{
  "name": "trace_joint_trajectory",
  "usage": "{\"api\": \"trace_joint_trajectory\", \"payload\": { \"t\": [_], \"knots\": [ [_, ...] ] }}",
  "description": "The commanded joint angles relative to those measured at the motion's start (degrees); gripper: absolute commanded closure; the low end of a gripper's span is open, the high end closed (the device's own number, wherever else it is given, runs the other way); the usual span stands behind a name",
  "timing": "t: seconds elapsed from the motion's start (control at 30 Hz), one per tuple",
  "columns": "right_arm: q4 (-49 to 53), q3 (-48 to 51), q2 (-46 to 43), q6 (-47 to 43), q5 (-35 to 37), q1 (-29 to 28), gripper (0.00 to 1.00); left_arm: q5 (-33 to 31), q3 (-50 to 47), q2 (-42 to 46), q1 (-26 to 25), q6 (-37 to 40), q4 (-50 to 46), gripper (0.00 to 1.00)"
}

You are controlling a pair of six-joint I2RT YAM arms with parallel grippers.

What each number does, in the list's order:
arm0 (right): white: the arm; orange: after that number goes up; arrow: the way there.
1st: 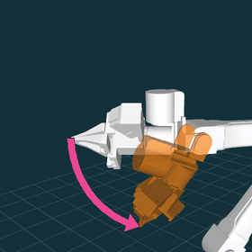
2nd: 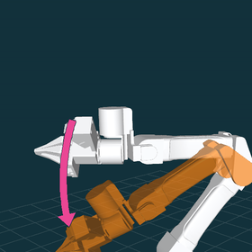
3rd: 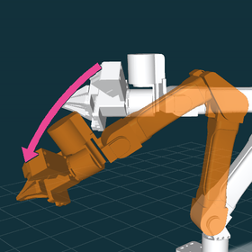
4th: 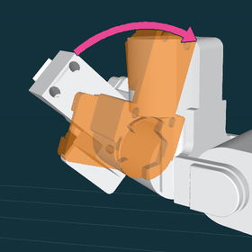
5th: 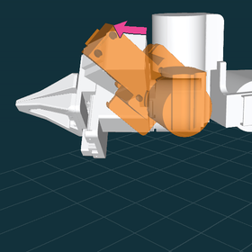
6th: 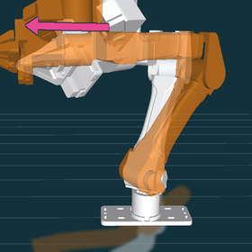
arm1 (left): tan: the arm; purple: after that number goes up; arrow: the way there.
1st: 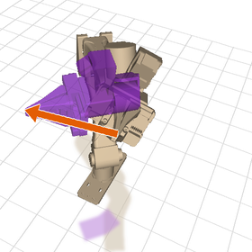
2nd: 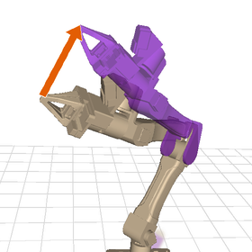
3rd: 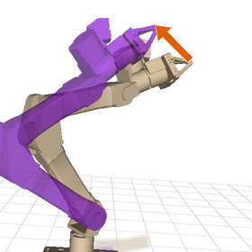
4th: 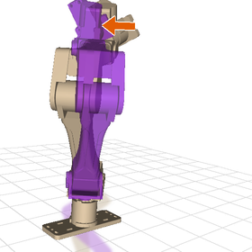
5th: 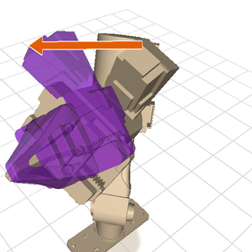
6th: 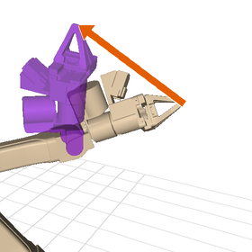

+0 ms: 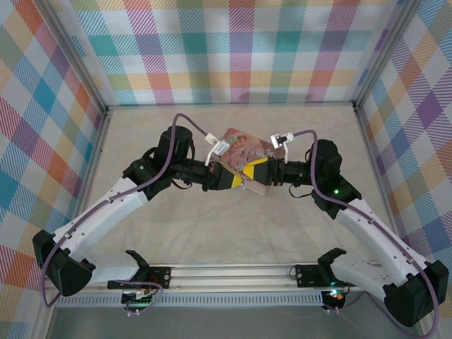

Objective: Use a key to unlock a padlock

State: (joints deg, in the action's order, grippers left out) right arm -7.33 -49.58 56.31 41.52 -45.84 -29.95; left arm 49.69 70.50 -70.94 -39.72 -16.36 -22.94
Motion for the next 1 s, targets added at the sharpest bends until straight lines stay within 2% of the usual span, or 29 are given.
{"api": "trace_joint_trajectory", "payload": {
  "t": [0.0, 0.27, 0.33, 0.47, 0.57, 0.63, 0.7, 0.77, 0.87, 0.97],
  "knots": [
    [-4.3, 0.4, -0.4, 1.3, -3.2, 0.2, 0.46, 1.5, 1.9, -0.2, -0.6, 1.9, -1.8, 1.0],
    [0.2, -0.1, 1.6, 0.0, -5.0, 0.1, 0.46, 1.2, 2.1, -0.1, -0.6, 1.4, -0.5, 1.0],
    [1.0, -0.3, 2.4, -0.3, -5.9, 0.0, 0.49, 1.2, 2.1, -0.2, -0.6, 1.3, -0.5, 1.0],
    [1.1, -0.4, 2.8, -0.3, -7.4, -0.3, 0.62, 0.9, 2.0, -0.4, -0.6, 1.2, -0.2, 1.0],
    [2.3, -0.7, 2.6, -1.0, -7.8, -0.4, 0.65, 1.0, 2.1, -0.6, -0.6, 0.9, 0.1, 1.0],
    [2.4, -0.8, 2.5, -1.1, -8.2, -0.5, 0.65, 1.0, 2.0, -0.7, -0.6, 0.8, 0.3, 1.0],
    [2.4, -0.9, 2.7, -0.9, -9.0, -0.6, 0.58, 0.7, 2.1, -0.9, -0.6, 0.8, 0.3, 1.0],
    [2.9, -1.2, 2.8, -1.4, -9.5, -1.0, 0.57, 0.7, 2.2, -1.1, -0.6, 0.7, 0.5, 1.0],
    [4.2, -1.7, 3.0, -2.5, -9.6, -1.2, 0.61, 0.6, 2.1, -1.4, -0.6, 0.2, 1.1, 1.0],
    [4.7, -1.7, 3.0, -2.8, -9.6, -1.2, 0.72, 0.8, 2.1, -1.4, -0.6, 0.2, 1.5, 1.0]
  ]
}}
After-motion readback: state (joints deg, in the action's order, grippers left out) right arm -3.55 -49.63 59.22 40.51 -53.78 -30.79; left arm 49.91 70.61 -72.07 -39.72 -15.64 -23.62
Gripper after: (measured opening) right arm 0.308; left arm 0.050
